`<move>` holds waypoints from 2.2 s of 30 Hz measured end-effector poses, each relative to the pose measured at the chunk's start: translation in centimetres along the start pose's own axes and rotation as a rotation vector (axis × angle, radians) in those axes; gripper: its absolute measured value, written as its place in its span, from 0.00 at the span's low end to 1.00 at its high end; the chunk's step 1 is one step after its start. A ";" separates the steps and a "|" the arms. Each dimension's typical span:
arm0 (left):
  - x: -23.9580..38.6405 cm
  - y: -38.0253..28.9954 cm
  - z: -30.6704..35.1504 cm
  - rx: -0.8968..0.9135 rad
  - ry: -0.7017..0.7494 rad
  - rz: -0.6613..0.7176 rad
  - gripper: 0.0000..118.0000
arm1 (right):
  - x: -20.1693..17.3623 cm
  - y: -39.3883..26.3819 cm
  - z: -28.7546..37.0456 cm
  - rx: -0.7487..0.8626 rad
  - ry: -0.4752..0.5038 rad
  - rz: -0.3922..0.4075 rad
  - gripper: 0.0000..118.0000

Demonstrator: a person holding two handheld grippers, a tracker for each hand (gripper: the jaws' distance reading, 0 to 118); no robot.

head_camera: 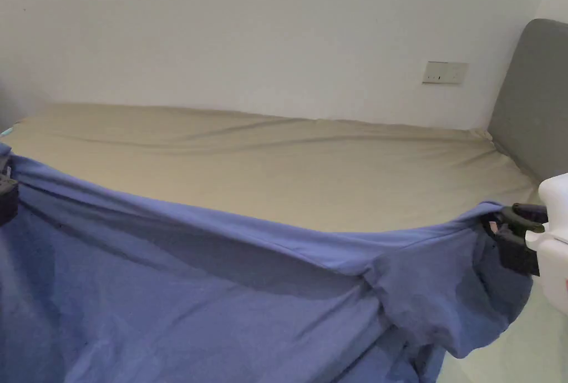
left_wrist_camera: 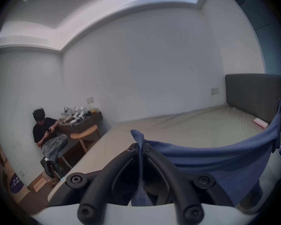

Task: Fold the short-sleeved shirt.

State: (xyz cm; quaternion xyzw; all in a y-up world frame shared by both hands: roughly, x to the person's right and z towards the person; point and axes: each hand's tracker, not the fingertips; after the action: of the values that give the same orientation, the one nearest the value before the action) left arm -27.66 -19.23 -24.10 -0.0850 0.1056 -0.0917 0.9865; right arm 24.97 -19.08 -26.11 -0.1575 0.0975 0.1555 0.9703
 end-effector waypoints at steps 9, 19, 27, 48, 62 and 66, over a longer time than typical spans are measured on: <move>-3.2 6.8 5.3 0.146 0.049 0.015 0.01 | 2.0 6.7 7.2 0.214 -0.068 -0.057 0.03; -4.6 12.2 6.3 0.247 0.055 0.020 0.01 | 3.2 12.1 9.9 0.317 -0.115 -0.095 0.03; -5.1 16.8 3.1 0.267 0.040 0.026 0.01 | 6.9 15.7 6.4 0.343 -0.178 -0.059 0.03; -0.4 26.4 -19.8 0.163 0.027 0.017 0.01 | 11.7 26.0 -15.1 0.266 -0.297 -0.036 0.03; 4.2 22.2 -33.8 0.091 0.067 0.010 0.01 | 13.6 22.6 -28.6 0.254 -0.328 0.060 0.03; 5.5 17.2 -35.8 0.008 0.028 0.022 0.01 | 11.5 17.7 -31.1 0.191 -0.307 0.079 0.03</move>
State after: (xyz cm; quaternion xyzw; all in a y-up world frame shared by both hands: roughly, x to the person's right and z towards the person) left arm -27.64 -9.02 -62.89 -0.0786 0.1197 -0.0826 0.9862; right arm 25.50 -10.47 -62.73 -0.0353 -0.0313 0.2059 0.9774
